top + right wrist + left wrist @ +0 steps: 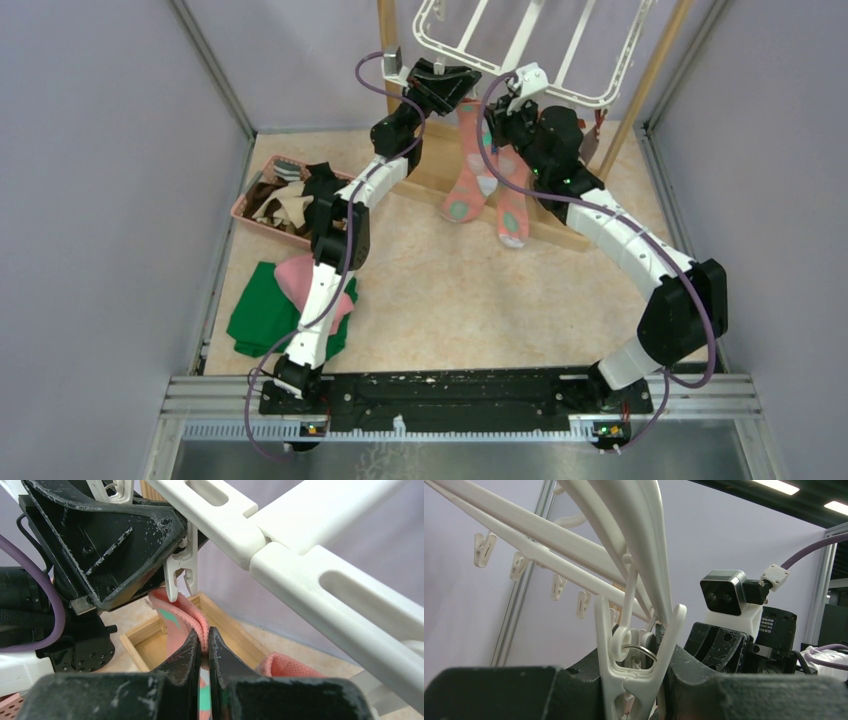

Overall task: Clip the socks to the hanger
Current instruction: Clamp the sock onto the hanger.

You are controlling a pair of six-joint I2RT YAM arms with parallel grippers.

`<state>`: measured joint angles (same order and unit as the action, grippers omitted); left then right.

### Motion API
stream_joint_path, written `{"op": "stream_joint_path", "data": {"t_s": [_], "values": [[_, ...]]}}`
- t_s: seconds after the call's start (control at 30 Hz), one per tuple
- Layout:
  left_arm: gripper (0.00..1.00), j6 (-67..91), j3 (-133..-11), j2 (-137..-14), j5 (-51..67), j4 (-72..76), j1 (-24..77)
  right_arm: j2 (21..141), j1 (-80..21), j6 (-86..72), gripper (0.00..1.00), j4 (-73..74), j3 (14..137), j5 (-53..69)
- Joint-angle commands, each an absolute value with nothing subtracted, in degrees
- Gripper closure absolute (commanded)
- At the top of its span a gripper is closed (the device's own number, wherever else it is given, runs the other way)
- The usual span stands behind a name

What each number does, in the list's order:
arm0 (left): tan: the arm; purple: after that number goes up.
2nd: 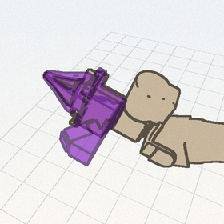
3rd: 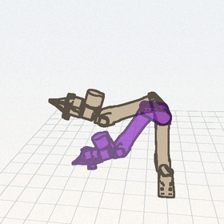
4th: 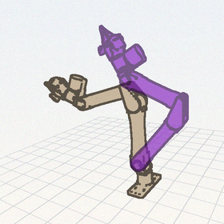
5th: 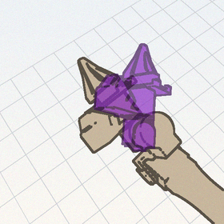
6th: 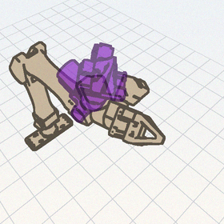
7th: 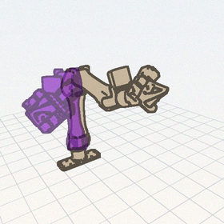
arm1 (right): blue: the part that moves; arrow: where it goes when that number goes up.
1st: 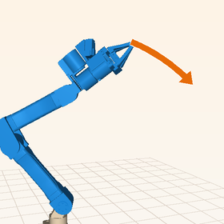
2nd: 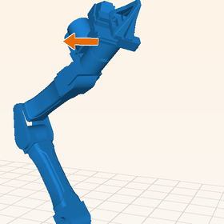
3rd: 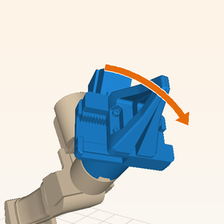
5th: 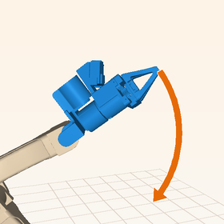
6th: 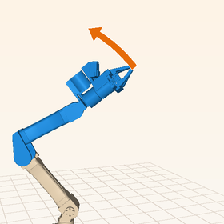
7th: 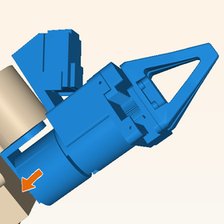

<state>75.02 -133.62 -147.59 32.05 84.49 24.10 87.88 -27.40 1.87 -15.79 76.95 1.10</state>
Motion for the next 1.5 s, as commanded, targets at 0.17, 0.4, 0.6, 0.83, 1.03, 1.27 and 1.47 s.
{"op": "stream_joint_path", "data": {"t_s": [0.17,0.4,0.6,0.83,1.03,1.27,1.47], "values": [[0.94,74.58,-132.98,-143.37,31.84,102.72,24.0,88.58,-28.55,-1.77,1.0,-17.91,81.53,0.26],[0.94,74.44,-132.8,-143.45,31.82,102.74,24.08,88.87,-28.73,-3.77,1.0,-18.32,82.33,-1.59],[0.94,74.18,-132.71,-143.36,31.97,102.7,24.17,88.76,-28.89,-5.14,1.0,-19.19,81.98,-0.27],[0.94,73.81,-132.38,-143.18,32.39,102.74,24.23,87.98,-28.91,-6.47,1.0,-20.8,80.97,-0.15],[0.94,73.66,-132.32,-143.07,32.61,102.69,24.35,87.42,-29.0,-7.38,1.0,-22.53,80.0,-0.1],[0.94,73.48,-132.36,-143.01,32.56,102.73,24.41,87.23,-28.97,-7.76,1.0,-22.85,79.92,-0.74],[0.95,73.14,-132.12,-142.8,32.98,102.71,24.43,85.57,-28.98,-7.56,1.0,-25.87,77.11,-0.4]]}}
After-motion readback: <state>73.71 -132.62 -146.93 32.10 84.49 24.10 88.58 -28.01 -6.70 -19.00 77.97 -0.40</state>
